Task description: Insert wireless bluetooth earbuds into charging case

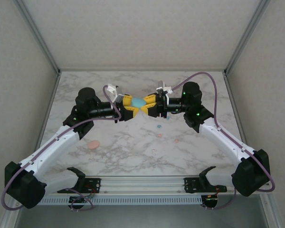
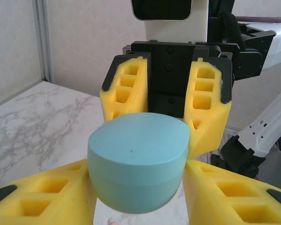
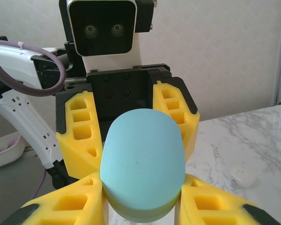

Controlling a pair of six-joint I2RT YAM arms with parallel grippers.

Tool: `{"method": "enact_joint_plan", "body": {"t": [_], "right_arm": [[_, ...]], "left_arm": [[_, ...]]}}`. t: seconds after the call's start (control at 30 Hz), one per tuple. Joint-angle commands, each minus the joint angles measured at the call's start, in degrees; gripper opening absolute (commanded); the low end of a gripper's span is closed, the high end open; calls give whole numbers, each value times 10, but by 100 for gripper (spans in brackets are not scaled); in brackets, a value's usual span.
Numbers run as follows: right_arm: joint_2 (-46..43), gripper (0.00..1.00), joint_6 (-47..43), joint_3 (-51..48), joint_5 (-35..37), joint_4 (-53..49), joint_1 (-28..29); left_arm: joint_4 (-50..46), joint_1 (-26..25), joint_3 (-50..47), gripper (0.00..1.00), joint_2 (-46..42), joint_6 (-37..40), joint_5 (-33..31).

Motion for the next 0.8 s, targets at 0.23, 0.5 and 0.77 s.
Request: {"method": "enact_joint_plan", "body": {"t": [0.23, 0.5, 0.77], "right_arm": [[3, 34, -13, -5, 2, -5, -2], [2, 34, -23, -3, -3, -15, -1], [1, 35, -19, -3, 0, -11, -2]], "left_arm": [[16, -11, 22, 54, -2, -7, 21], [18, -12, 22, 57, -2, -10, 17], [14, -13, 24, 45, 0, -8, 21]]}}
